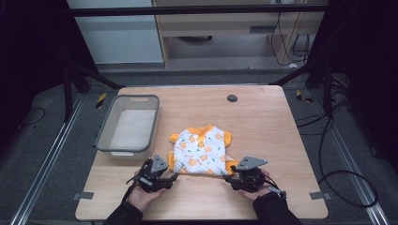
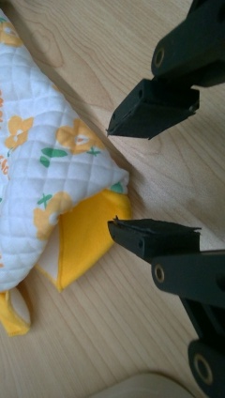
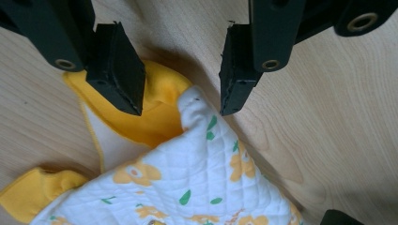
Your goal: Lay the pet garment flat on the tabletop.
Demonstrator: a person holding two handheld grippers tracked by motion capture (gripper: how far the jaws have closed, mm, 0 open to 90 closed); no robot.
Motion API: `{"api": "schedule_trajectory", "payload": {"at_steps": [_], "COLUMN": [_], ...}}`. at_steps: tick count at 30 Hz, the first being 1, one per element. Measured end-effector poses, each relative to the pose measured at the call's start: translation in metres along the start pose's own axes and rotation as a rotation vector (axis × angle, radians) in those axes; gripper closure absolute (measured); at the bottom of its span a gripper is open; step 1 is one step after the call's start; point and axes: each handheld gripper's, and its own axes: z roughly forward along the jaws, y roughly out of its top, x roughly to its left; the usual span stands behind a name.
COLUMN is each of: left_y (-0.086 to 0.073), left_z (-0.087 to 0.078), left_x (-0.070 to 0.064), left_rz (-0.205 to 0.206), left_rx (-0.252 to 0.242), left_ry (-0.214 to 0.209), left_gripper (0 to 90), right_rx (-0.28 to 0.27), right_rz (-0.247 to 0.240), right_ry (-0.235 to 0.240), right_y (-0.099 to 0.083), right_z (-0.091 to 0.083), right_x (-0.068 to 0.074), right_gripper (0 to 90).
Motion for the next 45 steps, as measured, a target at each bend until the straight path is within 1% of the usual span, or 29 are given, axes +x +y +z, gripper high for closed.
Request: {"api": "schedule_trajectory", "payload": {"at_steps": [2, 4, 6, 9, 10, 13, 15, 16, 17, 19, 22, 24, 25, 26, 29, 32, 35, 36, 38, 39, 40, 41, 42, 43, 45], "left_y": [0.001, 0.001, 0.002, 0.002, 0.002, 0.003, 0.003, 0.003, 0.004, 0.004, 0.006, 0.006, 0.006, 0.006, 0.006, 0.007, 0.007, 0.008, 0.009, 0.009, 0.01, 0.01, 0.009, 0.009, 0.007], "left_z": [0.002, 0.004, 0.006, 0.007, 0.007, 0.009, 0.01, 0.011, 0.012, 0.012, 0.012, 0.012, 0.012, 0.011, 0.011, 0.01, 0.006, 0.003, -0.002, -0.006, -0.011, -0.016, -0.021, -0.027, -0.036], "left_x": [-0.001, -0.002, -0.001, 0.002, 0.002, 0.003, 0.002, 0.001, 0.001, 0.0, 0.0, 0.0, 0.0, -0.001, -0.004, -0.005, -0.005, -0.005, -0.005, -0.005, -0.005, -0.005, -0.005, -0.006, -0.008], "left_rz": [0.017, 0.025, 0.015, -0.001, -0.008, -0.009, 0.001, 0.007, 0.005, -0.005, -0.009, -0.019, -0.023, -0.018, 0.001, 0.005, 0.01, 0.009, 0.003, 0.0, -0.01, -0.013, -0.01, -0.001, -0.001], "left_rx": [0.005, 0.005, 0.008, 0.019, 0.022, 0.027, 0.04, 0.043, 0.045, 0.046, 0.056, 0.061, 0.061, 0.063, 0.066, 0.067, 0.05, 0.042, 0.026, 0.012, 0.0, -0.021, -0.032, -0.045, -0.068], "left_ry": [0.002, 0.012, 0.016, 0.007, 0.001, -0.01, -0.016, -0.014, -0.013, -0.012, -0.016, -0.035, -0.046, -0.053, -0.051, -0.058, -0.061, -0.061, -0.07, -0.07, -0.083, -0.085, -0.092, -0.09, -0.104], "left_gripper": [52.3, 56.3, 61.1, 68.0, 69.7, 73.3, 76.2, 77.4, 78.1, 79.0, 82.1, 85.9, 89.6, 90.0, 90.0, 90.0, 90.0, 90.0, 90.0, 90.0, 90.0, 90.0, 90.0, 90.0, 90.0], "right_rx": [0.014, 0.024, 0.034, 0.04, 0.039, 0.046, 0.048, 0.048, 0.047, 0.048, 0.045, 0.038, 0.037, 0.031, 0.013, 0.001, -0.006, -0.01, -0.024, -0.026, -0.034, -0.044, -0.052, -0.064, -0.079], "right_rz": [-0.016, -0.025, -0.02, -0.004, -0.007, -0.017, -0.02, -0.018, -0.011, -0.006, 0.004, 0.005, 0.008, 0.011, 0.015, 0.021, 0.023, 0.017, 0.024, 0.026, 0.027, 0.031, 0.037, 0.039, 0.034], "right_ry": [-0.004, -0.016, -0.018, -0.011, -0.007, -0.002, 0.004, 0.007, 0.017, 0.022, 0.03, 0.04, 0.043, 0.046, 0.055, 0.064, 0.07, 0.071, 0.08, 0.082, 0.086, 0.094, 0.1, 0.106, 0.118], "right_y": [0.0, 0.0, 0.001, 0.001, 0.001, 0.002, 0.002, 0.003, 0.003, 0.003, 0.004, 0.005, 0.005, 0.006, 0.007, 0.008, 0.009, 0.01, 0.011, 0.012, 0.012, 0.013, 0.014, 0.015, 0.016], "right_z": [0.003, 0.006, 0.007, 0.008, 0.008, 0.009, 0.009, 0.009, 0.009, 0.009, 0.009, 0.008, 0.007, 0.007, 0.003, -0.001, -0.004, -0.005, -0.008, -0.01, -0.012, -0.015, -0.018, -0.021, -0.027], "right_x": [0.002, 0.003, 0.002, 0.002, 0.002, 0.003, 0.004, 0.004, 0.003, 0.003, 0.004, 0.003, 0.003, 0.003, 0.002, 0.001, 0.001, 0.001, 0.001, 0.001, 0.001, 0.001, 0.001, 0.001, 0.004], "right_gripper": [53.2, 57.4, 61.5, 66.9, 68.4, 73.6, 76.0, 76.7, 77.2, 78.0, 78.8, 79.1, 79.2, 79.2, 79.5, 79.6, 79.8, 79.8, 79.8, 79.8, 79.8, 79.7, 79.7, 79.7, 79.8]}}
